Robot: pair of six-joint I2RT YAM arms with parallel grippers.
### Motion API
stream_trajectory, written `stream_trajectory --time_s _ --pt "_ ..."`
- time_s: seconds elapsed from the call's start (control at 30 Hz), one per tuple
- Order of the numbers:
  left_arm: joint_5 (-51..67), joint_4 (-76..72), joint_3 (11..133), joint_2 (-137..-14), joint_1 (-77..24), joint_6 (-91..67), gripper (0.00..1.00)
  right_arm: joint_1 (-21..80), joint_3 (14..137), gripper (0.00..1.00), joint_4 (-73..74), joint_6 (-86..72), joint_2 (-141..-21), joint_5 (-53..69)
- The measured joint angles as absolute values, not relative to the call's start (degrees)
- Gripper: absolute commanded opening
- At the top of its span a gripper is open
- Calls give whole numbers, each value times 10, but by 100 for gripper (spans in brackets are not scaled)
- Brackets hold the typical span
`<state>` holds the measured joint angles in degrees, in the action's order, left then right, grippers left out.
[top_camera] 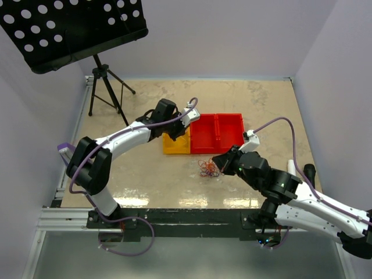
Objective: Untangle the cables
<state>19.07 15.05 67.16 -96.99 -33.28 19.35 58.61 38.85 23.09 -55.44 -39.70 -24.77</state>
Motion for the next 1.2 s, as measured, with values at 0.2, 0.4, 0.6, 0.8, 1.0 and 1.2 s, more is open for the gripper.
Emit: stream_trajectory --time_s 0.2,0.4,0.6,0.8,1.0,1.2 --pt "130 96 669 -980 -332 225 4 586 389 0 231 -554 -393 -248" --pt "78 59 654 -1021 -331 253 5 586 383 0 225 -554 -394 -248" --pt "64 58 638 -1040 -330 262 48 586 380 0 222 -554 -400 -247" --pt "94 102 639 -996 -328 258 72 586 380 0 225 -555 -401 -250" --pt "183 170 650 -905 -331 257 68 586 386 0 284 -613 -454 -281" --pt "234 184 635 -887 -374 258 62 589 392 0 351 -724 -582 -289"
